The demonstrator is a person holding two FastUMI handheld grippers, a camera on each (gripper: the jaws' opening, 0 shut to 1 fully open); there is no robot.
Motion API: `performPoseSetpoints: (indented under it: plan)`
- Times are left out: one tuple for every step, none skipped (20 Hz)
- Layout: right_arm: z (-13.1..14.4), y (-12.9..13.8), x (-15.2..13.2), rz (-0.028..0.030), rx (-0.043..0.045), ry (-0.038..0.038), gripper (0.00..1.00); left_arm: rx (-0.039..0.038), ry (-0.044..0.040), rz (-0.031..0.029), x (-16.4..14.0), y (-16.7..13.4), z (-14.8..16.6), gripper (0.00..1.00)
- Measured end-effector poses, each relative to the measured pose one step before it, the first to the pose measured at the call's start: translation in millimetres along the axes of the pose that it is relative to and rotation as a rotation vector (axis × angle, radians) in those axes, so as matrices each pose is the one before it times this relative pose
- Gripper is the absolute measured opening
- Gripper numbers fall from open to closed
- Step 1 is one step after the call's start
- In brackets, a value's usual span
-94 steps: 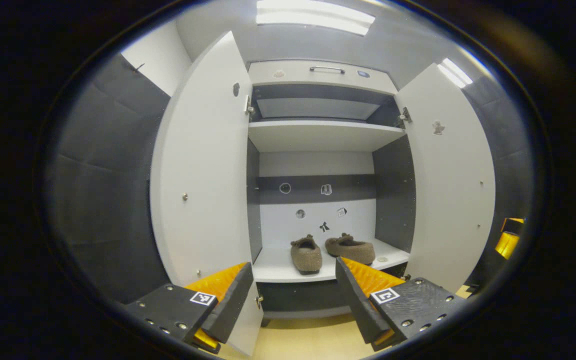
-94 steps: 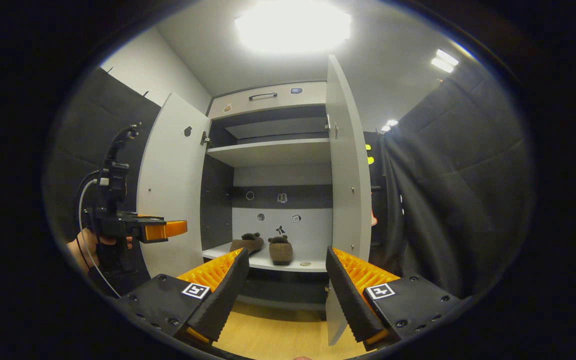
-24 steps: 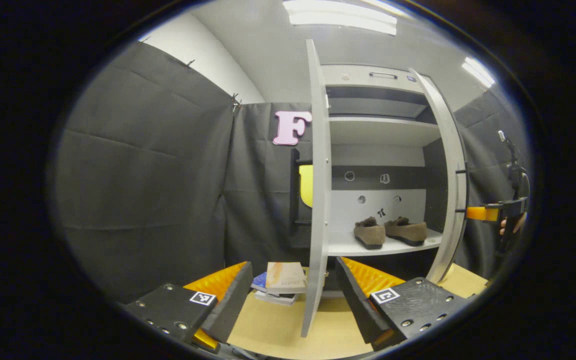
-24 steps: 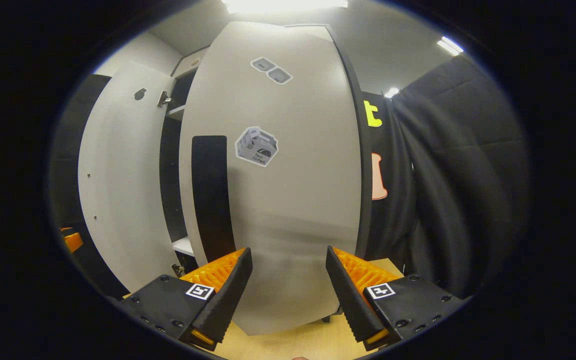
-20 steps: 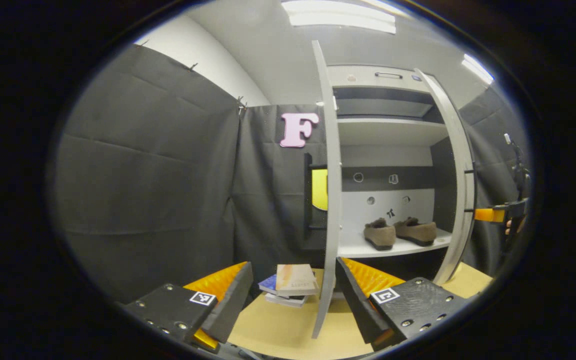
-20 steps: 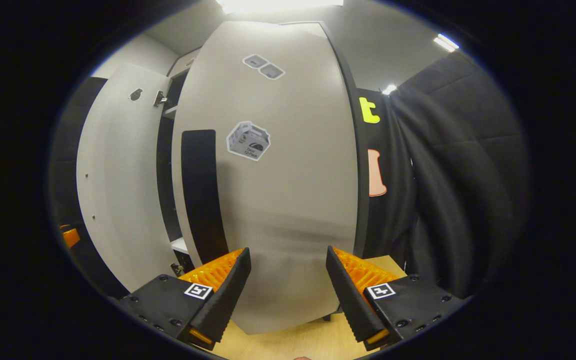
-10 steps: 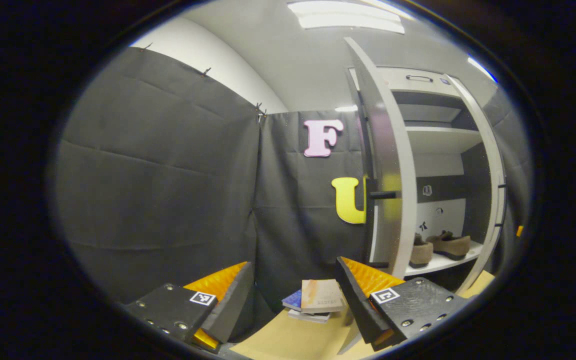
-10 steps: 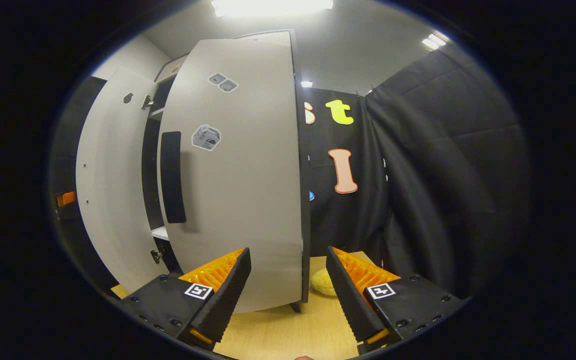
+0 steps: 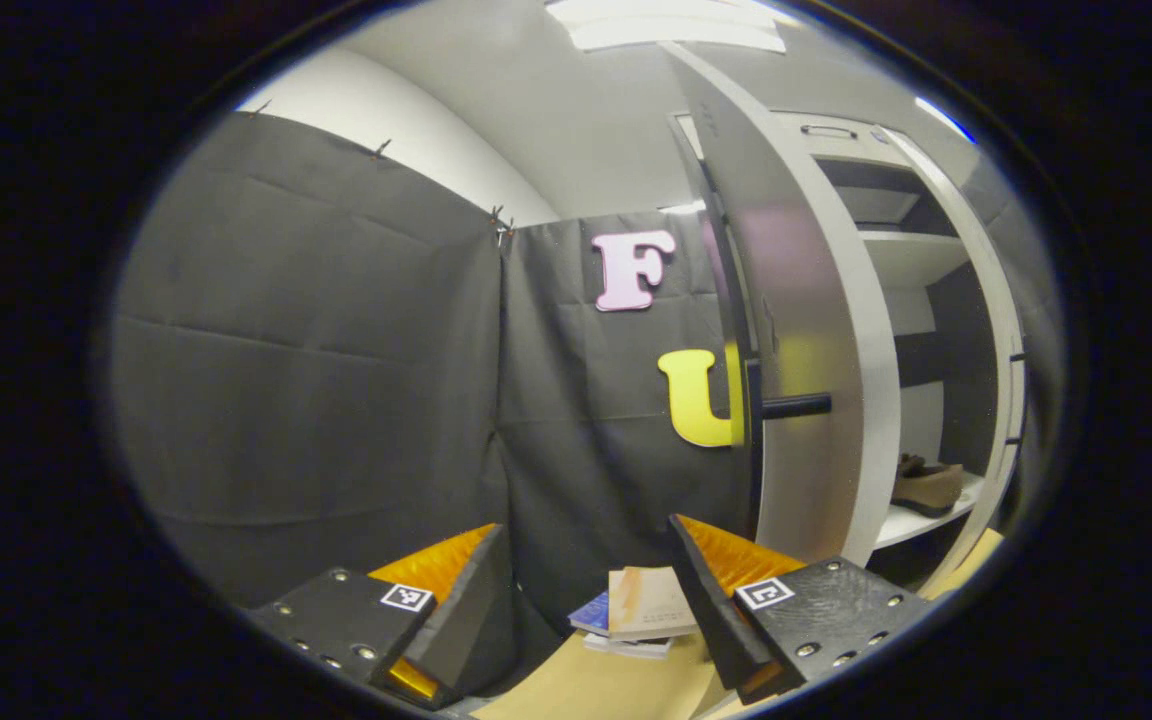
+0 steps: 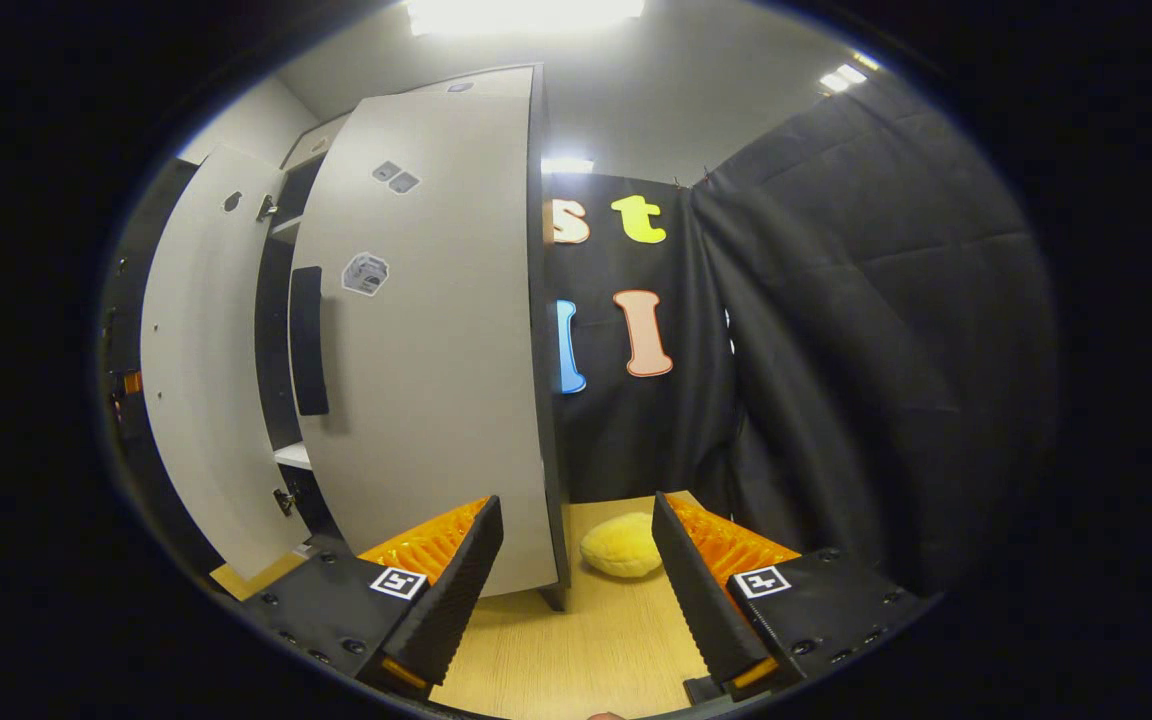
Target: Grab one shoe with the right hand and put it into the shoe cabinet, grab the other shoe with the left hand and put it into the shoe cabinet; then close the right door with the right hand and the left door with the left hand.
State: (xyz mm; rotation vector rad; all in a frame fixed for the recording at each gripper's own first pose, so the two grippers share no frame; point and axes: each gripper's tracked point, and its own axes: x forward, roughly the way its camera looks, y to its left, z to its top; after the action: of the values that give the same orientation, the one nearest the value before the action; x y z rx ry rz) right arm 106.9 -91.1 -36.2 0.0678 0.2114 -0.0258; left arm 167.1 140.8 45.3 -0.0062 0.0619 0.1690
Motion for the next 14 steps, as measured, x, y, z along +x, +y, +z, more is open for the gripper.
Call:
performPoseSetpoints:
  plan:
    - [-2.51, 2.79, 0.31, 0.00395, 0.00275, 0.00454, 0.96, -0.00945, 0.00187, -0.00557, -0.25, -2.34, 0.27, 0.94]
    - [-1.71, 2.42, 0.42, 0.00159, 0.00291, 0.00276, 0.97, -0.00549, 0.00427, -0.00749, -1.39, -2.94, -1.61, 0.94]
    - [-1.54, 2.99, -0.41, 0.00465, 0.00314, 0.00179, 0.97, -0.00305, 0.0026, -0.00979, -1.42, -3.46, 0.71, 0.94]
    - [-0.48, 4.31, 0.52, 0.00761, 0.00327, 0.00185, 0.97, -0.00346, 0.00022, -0.01213, -1.51, -5.28, 0.57, 0.94]
    - [-1.25, 4.33, 0.7, 0.00887, 0.00042, 0.00017, 0.97, -0.00374, -0.00118, -0.0181, -1.41, -7.6, -0.44, 0.94]
    - [-0.18, 2.71, -0.27, 0.00478, -0.00255, 0.00076, 0.97, -0.00408, -0.00179, -0.02508, -2.88, -9.0, 1.01, 0.94]
    - [-0.37, 3.47, 0.26, 0.00431, -0.00476, 0.00156, 0.97, -0.00422, -0.00238, -0.02866, -2.37, -10.79, 0.74, 0.94]
    - [0.63, 3.11, -0.87, 0.00443, -0.00375, -0.00079, 0.97, -0.00604, -0.00238, -0.02371, -1.75, -9.79, 0.19, 0.94]
    - [0.19, 2.88, 0.58, 0.00372, -0.00293, -0.00252, 0.97, -0.00497, -0.00394, -0.0172, -1.73, -9.29, 0.74, 0.94]
    - [1.29, 2.33, -1.35, 0.00283, -0.00358, -0.00133, 0.97, -0.00297, -0.00598, -0.01307, 0.57, -6.19, 0.09, 1.0]
    - [-0.18, 1.38, -1.42, 0.00052, -0.00511, -0.00039, 0.97, -0.00314, -0.00427, -0.01027, 0.86, -7.79, -0.1, 1.0]
    - [-0.16, -0.48, -1.71, -0.00093, -0.00571, 0.00136, 0.97, -0.00127, -0.00498, -0.01297, -0.21, -6.84, 0.61, 1.0]
    - [-0.79, 0.4, -1.23, -0.00272, -0.00349, 0.00092, 0.97, -0.00268, -0.00106, -0.01188, 0.74, -7.86, 1.32, 0.94]
    - [-0.25, -0.6, -2.71, -0.00109, -0.00062, 0.00144, 0.97, -0.00196, -0.0022, -0.01383, 0.11, -7.86, -0.36, 0.94]
